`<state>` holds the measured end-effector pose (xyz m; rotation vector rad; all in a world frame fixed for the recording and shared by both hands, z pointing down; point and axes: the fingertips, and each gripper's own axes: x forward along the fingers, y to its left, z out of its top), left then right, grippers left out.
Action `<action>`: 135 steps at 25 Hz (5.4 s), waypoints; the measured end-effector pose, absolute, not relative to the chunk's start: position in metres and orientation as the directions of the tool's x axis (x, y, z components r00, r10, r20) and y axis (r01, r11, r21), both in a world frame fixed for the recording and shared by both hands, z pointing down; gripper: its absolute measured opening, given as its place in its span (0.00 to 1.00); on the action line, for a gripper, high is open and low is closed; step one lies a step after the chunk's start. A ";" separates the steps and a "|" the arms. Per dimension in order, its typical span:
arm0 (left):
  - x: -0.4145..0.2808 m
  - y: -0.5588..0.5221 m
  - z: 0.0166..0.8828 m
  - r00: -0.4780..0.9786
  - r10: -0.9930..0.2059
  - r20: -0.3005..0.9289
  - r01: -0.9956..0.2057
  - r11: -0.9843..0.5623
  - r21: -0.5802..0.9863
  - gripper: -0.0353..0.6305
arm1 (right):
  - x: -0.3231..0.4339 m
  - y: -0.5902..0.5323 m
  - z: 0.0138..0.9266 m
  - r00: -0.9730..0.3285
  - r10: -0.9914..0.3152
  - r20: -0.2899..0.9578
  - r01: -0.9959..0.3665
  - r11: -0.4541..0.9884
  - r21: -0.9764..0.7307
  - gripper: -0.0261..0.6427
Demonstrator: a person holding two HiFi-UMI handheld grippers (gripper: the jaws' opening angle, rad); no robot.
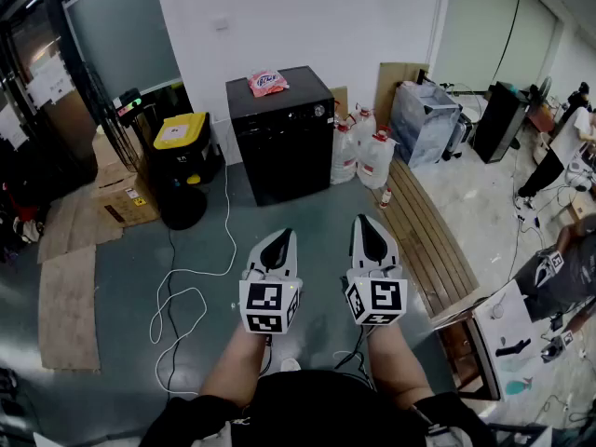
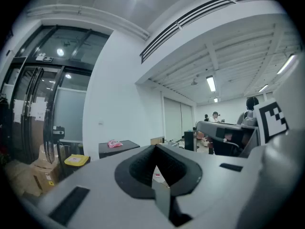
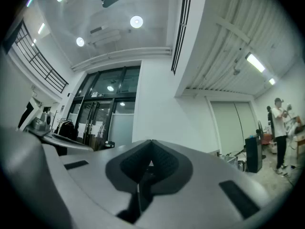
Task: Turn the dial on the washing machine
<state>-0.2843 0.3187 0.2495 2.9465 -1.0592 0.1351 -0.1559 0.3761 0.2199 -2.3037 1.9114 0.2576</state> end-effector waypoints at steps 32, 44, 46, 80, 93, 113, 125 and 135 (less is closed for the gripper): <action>-0.294 0.243 0.276 0.832 -0.544 0.110 -0.549 -0.836 0.010 0.07 | -0.179 0.309 0.238 0.241 -0.952 -0.187 -0.970 -0.239 -0.035 0.04; -0.179 0.169 0.277 0.803 -0.584 0.118 -0.586 -0.810 -0.027 0.07 | -0.063 0.225 0.246 0.199 -0.962 -0.188 -0.980 -0.193 -0.049 0.04; -0.155 0.154 0.275 0.796 -0.593 0.120 -0.594 -0.804 -0.030 0.07 | -0.037 0.210 0.246 0.194 -0.963 -0.189 -0.981 -0.186 -0.059 0.04; 0.028 -0.031 0.313 0.660 -0.730 0.175 -0.742 -0.670 0.001 0.07 | 0.145 0.005 0.291 -0.037 -0.995 -0.095 -0.999 0.038 -0.014 0.04; 0.051 -0.174 0.330 0.639 -0.745 0.191 -0.766 -0.640 0.063 0.07 | 0.169 -0.141 0.313 -0.072 -0.997 -0.026 -0.997 0.072 -0.005 0.04; 0.052 -0.251 0.407 0.482 -0.810 0.335 -0.874 -0.474 0.111 0.07 | 0.202 -0.255 0.392 -0.157 -0.985 0.073 -0.988 0.156 -0.017 0.13; 0.065 -0.281 0.503 0.405 -0.847 0.345 -0.913 -0.392 0.111 0.07 | 0.227 -0.340 0.520 -0.263 -0.942 0.210 -0.800 0.335 0.497 0.28; 0.072 -0.287 0.592 0.394 -0.857 0.331 -0.918 -0.383 0.099 0.07 | 0.245 -0.421 0.609 -0.258 -0.931 0.260 -0.292 0.331 0.897 0.41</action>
